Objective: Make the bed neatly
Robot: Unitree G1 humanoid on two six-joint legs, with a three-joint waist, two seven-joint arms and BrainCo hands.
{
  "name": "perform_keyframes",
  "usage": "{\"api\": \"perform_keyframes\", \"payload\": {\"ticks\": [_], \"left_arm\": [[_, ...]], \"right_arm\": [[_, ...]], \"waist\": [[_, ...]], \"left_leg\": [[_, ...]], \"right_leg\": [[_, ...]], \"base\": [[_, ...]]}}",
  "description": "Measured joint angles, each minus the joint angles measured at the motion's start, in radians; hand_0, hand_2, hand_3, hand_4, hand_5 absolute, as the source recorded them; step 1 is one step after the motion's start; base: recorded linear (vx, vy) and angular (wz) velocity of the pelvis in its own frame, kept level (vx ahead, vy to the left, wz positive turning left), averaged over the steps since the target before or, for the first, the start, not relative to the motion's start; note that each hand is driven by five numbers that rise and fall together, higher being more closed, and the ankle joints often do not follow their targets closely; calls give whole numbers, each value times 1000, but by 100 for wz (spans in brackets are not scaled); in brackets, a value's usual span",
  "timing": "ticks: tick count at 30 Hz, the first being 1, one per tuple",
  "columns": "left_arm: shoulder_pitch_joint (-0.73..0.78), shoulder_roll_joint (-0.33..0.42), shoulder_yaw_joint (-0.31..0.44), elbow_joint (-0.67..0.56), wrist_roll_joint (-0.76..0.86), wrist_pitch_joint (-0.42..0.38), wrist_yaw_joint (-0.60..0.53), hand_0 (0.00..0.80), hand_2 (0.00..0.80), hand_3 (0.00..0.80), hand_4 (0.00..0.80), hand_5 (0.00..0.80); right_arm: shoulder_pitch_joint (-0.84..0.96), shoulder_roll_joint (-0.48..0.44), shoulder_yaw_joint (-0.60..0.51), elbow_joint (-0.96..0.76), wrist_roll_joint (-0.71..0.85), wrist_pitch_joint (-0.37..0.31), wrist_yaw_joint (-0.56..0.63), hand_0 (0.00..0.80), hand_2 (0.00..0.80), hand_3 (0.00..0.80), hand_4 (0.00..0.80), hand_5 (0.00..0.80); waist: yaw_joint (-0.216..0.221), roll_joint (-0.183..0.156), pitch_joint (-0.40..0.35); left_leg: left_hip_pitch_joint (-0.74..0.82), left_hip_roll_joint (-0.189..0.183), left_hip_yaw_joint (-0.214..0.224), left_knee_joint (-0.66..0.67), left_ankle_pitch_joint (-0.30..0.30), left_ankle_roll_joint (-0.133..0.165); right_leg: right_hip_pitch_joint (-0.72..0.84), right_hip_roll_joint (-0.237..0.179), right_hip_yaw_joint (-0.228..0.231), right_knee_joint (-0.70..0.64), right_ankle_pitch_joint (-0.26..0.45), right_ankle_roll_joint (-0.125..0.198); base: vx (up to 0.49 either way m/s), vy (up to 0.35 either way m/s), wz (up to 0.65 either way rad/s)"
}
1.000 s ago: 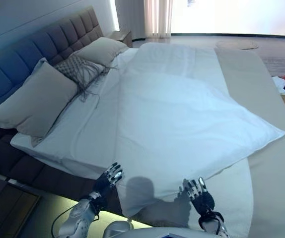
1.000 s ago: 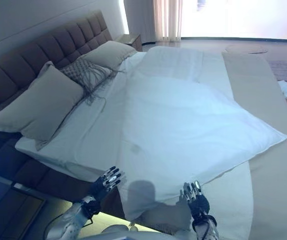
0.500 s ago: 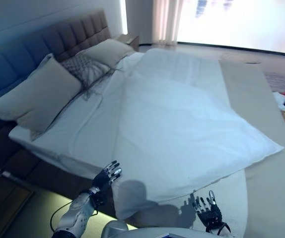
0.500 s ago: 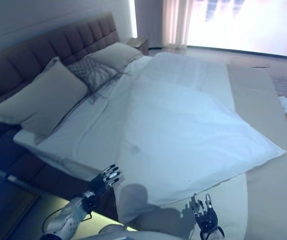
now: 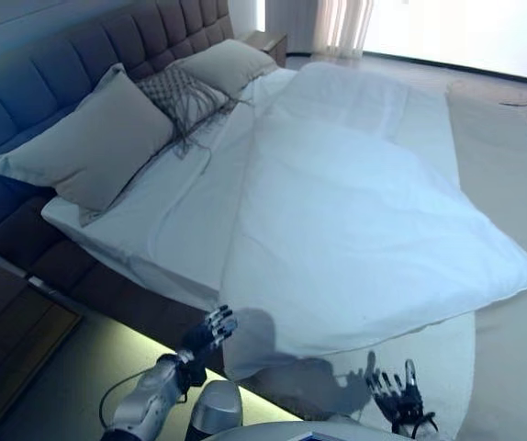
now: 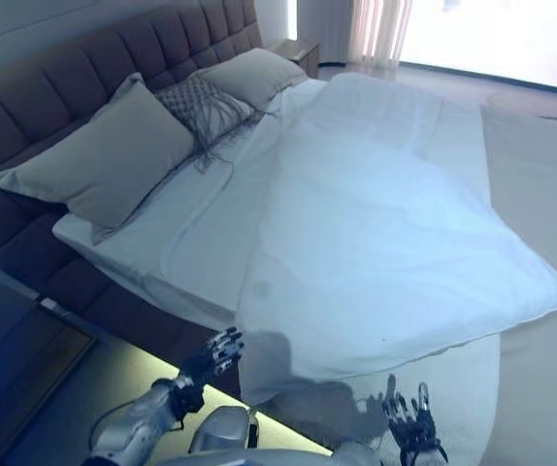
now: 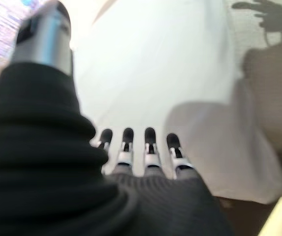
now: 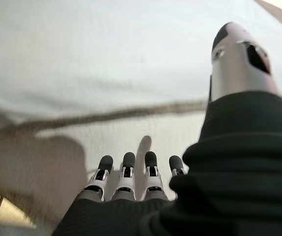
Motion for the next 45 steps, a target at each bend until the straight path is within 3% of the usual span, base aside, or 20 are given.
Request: {"api": "perform_keyframes", "payload": {"ticks": [4,9,17,22,26,33,34,35,36,37,38,40,45], "left_arm": [[24,-13,-1,-1,5,-11,-4,0,0,0,0,0],[22,-17,-2,-1,4,-48,-9,0,0,0,0,0],[13,10,-9,-4,1,-72,1,0,0,0,0,0],[-3,45,-6,-11,-21,-68,3,0,0,0,0,0],[-14,53,-5,-13,-46,-67,2,0,0,0,0,0],[-44,93,-10,-38,-116,-69,-11,0,0,0,0,0],[-51,99,-10,-46,-120,-69,-12,0,0,0,0,0],[-48,107,-12,-57,-129,-71,-17,0,0,0,0,0],[-37,111,-14,-64,-138,-72,-17,0,0,0,0,0],[-35,116,-15,-70,-146,-72,-17,0,0,0,0,0],[-50,123,-15,-71,-158,-76,-16,0,0,0,0,0],[-79,123,-27,-72,-177,-89,-14,0,0,0,0,0],[-105,133,-65,-90,-244,-111,-12,0,0,0,0,0]], "right_arm": [[50,13,-23,-4,-35,16,44,0,0,0,0,0],[21,5,-22,-7,-106,11,69,0,0,0,0,0],[-72,-81,-14,-7,-184,5,110,0,0,0,0,0],[-122,-114,-15,-24,-193,50,150,0,0,0,0,0],[-168,-159,-23,-25,-187,102,166,0,0,0,0,0],[-256,-261,-76,-42,-114,246,169,0,0,0,0,0],[-263,-268,-76,-46,-110,253,169,0,0,0,0,0],[-272,-282,-82,-50,-103,257,165,0,0,0,0,0],[-279,-293,-103,-62,-88,258,158,0,0,0,0,0],[-286,-305,-111,-71,-74,258,152,0,0,0,0,0],[-292,-316,-115,-82,-70,257,143,0,0,0,0,0],[-303,-348,-124,-84,-70,260,124,0,0,0,0,0],[-361,-416,-132,-99,-73,247,118,0,0,0,0,0]], "waist": [[-4,1,10],[-1,0,35],[-1,5,56],[-2,-3,78],[-2,16,93],[-3,50,121],[-5,43,125],[-5,42,125],[-6,55,120],[-6,71,114],[-13,73,126],[-35,78,131],[-38,88,133]], "left_leg": [[-36,-5,7,71,-20,16],[-107,-1,-1,135,-30,18],[-244,29,-15,245,-29,18],[-296,25,-26,321,-54,24],[-373,19,-33,409,-80,34],[-514,3,-26,492,-59,48],[-525,1,-24,492,-58,48],[-546,-8,-40,580,-75,49],[-541,1,-47,648,-116,51],[-521,3,-59,602,-194,30],[-540,-3,-55,605,-178,46],[-574,-17,-55,605,-165,64],[-634,-17,-25,585,-150,67]], "right_leg": [[-25,-32,1,67,-26,3],[-104,-58,18,165,-56,-20],[-239,-66,33,273,-75,-49],[-277,-95,41,346,-92,-45],[-358,-121,74,432,-107,-51],[-519,-165,134,558,-116,-76],[-532,-171,132,557,-120,-75],[-560,-192,130,564,-116,-73],[-583,-198,131,572,-110,-64],[-604,-199,131,579,-83,-55],[-625,-206,149,585,-62,-67],[-657,-206,176,583,-47,-62],[-732,-213,197,576,-31,-64]], "base": [[-9,7,7],[-59,-22,6],[-38,-17,1],[87,26,6],[-50,67,1],[-55,82,5],[-50,71,4],[-112,69,-21],[-94,57,-31],[-80,49,-20],[-86,54,15],[-100,66,30],[-116,47,13]]}}
